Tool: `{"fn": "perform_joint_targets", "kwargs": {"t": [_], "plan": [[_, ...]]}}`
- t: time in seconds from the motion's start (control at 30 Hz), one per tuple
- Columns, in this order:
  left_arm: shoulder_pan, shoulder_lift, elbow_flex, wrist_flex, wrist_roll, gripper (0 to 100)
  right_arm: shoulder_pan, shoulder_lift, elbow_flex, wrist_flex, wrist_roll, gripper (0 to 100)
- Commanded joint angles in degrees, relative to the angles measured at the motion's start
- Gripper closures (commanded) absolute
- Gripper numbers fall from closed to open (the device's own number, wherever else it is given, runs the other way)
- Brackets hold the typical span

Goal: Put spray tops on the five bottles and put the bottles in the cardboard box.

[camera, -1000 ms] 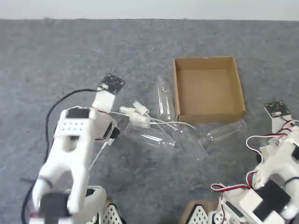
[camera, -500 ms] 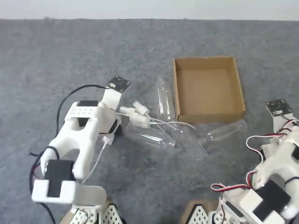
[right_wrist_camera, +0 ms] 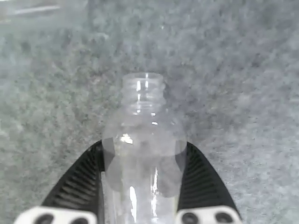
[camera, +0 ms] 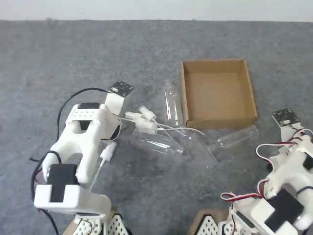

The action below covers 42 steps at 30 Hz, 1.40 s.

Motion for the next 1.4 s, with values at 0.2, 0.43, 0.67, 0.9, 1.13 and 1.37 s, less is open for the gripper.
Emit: {"fn": "perform_joint_targets", "kwargs": {"t": [0.2, 0.43, 0.67, 0.9, 1.13, 1.37], "plan": [[-0.6, -5.6, -1.6, 3.9, 1.8, 96, 0.6, -3.4, -0.4, -1.0, 0.8, 98.9], [-0.6, -5.6, -2.0, 4.0, 1.9, 86, 0.7, -3.4, -0.4, -0.7, 0.8, 98.9], [-0.4, -5.7, -2.6, 5.7, 1.6, 86, 0.5, -3.4, -0.4, -1.0, 0.8, 98.9], [-0.6, -13.8, -2.0, 10.8, -0.4, 86, 0.7, -3.4, -0.4, -1.0, 0.8, 98.9], [1.2, -24.7, 7.9, 9.6, -2.9, 86, 0.5, -3.4, 0.2, -1.0, 0.9, 98.9], [5.8, -19.4, 10.8, 4.7, -3.6, 86, 0.6, -3.4, 0.2, -1.0, 0.9, 98.9]]}}
